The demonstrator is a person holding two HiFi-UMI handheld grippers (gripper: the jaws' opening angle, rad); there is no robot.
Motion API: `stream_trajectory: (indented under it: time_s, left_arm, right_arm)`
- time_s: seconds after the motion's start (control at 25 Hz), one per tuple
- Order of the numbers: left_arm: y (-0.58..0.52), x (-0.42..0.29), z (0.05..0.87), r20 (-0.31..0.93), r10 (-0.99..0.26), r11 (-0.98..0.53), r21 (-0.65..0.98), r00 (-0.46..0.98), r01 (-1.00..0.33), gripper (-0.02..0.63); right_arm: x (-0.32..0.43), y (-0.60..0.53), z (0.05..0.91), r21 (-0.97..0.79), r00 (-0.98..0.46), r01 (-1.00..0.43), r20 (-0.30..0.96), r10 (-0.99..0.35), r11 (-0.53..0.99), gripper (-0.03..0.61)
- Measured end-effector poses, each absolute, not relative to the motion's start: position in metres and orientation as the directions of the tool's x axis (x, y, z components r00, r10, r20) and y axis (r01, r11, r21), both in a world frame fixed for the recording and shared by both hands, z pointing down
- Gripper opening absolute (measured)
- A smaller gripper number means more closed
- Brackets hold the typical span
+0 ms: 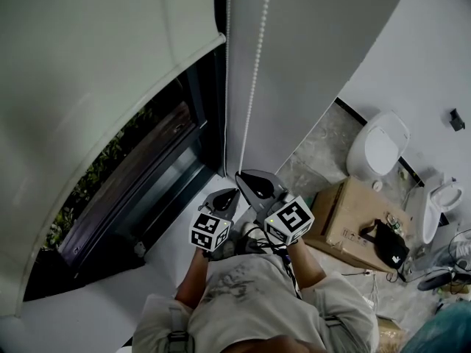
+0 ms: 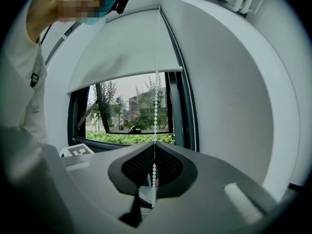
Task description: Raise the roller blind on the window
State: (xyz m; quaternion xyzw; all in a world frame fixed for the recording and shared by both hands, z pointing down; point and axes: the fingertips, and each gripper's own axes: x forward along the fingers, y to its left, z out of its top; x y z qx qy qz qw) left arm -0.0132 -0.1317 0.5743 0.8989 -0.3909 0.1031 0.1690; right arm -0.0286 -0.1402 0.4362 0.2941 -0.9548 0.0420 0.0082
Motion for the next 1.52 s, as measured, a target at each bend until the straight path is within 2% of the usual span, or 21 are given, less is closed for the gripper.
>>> stream_trajectory:
  time_s: [0.28,0.4,0.64,1.08,1.32,1.52]
  left_arm:
    - [-0.126,-0.016,0.562,0.308,-0.678,-0.641,0.195,0.667,-0.742,0.018]
    - [-0.125,-0.024,0.536,0.249,-0.700,-0.638,0.203,0.669,-0.743,0.043]
    - [-0.130,-0.039,0.457,0.104,-0.752,-0.639,0.122,0.650,-0.759,0.043]
    - [-0.142,-0.023,0.338,-0.104,-0.705,-0.705,-0.001,0.701,-0.709,0.046]
    - [-0.150,-0.013,0.315,-0.142,-0.697,-0.706,-0.037,0.703,-0.708,0.044]
    - [-0.151,-0.015,0.307,-0.170,-0.707,-0.692,-0.036,0.687,-0.721,0.011]
  right_arm:
    - [-0.027,-0.139,0.433,-0.093,-0.828,-0.559,0.015,-0.561,0.824,0.011]
    - [-0.026,-0.139,0.434,-0.095,-0.826,-0.562,0.016,-0.564,0.821,0.011]
    - [-0.027,-0.139,0.430,-0.104,-0.829,-0.556,-0.007,-0.560,0.825,0.011]
    - [-0.028,-0.140,0.435,-0.099,-0.825,-0.563,0.016,-0.565,0.820,0.011]
    - [-0.032,-0.138,0.438,-0.098,-0.829,-0.558,0.019,-0.559,0.824,0.011]
    - [-0.035,-0.137,0.437,-0.095,-0.829,-0.558,0.027,-0.558,0.824,0.011]
